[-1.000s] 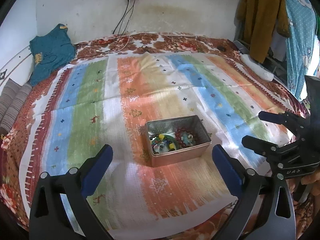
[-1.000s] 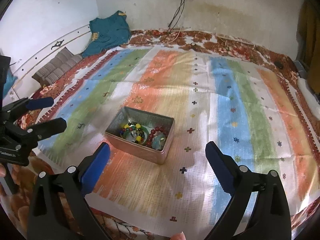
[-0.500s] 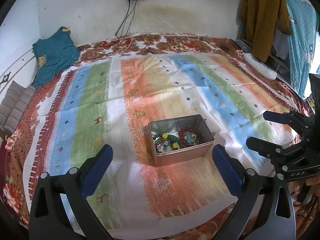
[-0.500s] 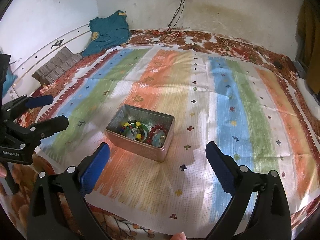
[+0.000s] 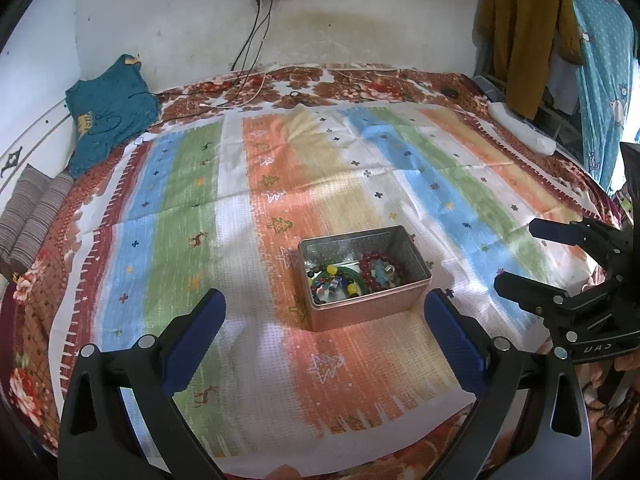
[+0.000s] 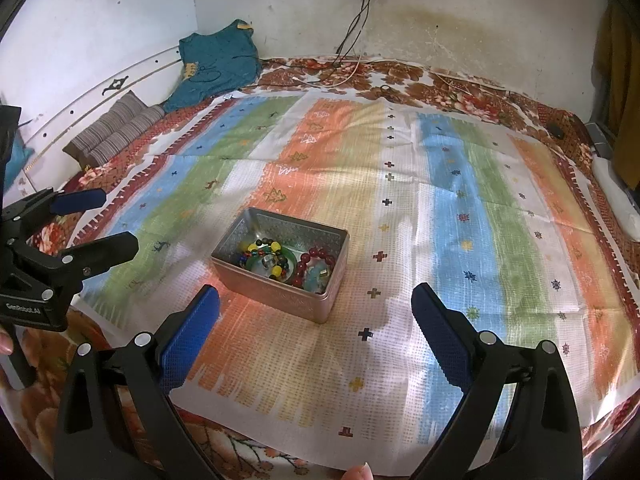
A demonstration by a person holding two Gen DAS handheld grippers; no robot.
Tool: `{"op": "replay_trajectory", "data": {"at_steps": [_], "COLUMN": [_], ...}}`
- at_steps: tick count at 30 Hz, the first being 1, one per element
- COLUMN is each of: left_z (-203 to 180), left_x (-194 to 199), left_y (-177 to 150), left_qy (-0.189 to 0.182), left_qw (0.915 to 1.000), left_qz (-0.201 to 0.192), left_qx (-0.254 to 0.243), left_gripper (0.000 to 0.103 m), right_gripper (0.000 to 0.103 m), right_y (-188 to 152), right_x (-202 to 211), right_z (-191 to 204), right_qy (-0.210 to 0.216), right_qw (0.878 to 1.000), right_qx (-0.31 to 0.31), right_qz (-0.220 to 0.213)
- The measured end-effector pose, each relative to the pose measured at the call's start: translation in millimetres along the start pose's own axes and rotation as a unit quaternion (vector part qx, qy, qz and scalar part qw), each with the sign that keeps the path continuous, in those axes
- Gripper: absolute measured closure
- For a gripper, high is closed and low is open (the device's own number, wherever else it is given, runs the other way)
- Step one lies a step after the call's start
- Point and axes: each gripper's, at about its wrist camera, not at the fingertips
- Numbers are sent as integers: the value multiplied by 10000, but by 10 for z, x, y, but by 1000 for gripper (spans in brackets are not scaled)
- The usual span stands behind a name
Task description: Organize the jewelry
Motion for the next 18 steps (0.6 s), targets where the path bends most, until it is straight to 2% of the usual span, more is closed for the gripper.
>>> {"op": "replay_trajectory", "data": {"at_steps": [18], "left_z": [41], "left_x": [11], "left_y": [-8], "left_qy": [12], "left_qw": [10000], "left_qz": [-39], "left_qx": [-25], "left_gripper": [6], "right_gripper": [6], "right_y": [-19], "right_x": [12], "right_z": [-21], "right_qy": [17], "right_qw": [10000], "right_qx": [-5], "right_qz": [-44]}}
Point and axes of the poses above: each gripper's, at about its wrist camera, not at the fingertips, and x roughly against the way its jaws point, z to its left, y to its top, and after that the axes turned 14 degrees about -x, right-handed
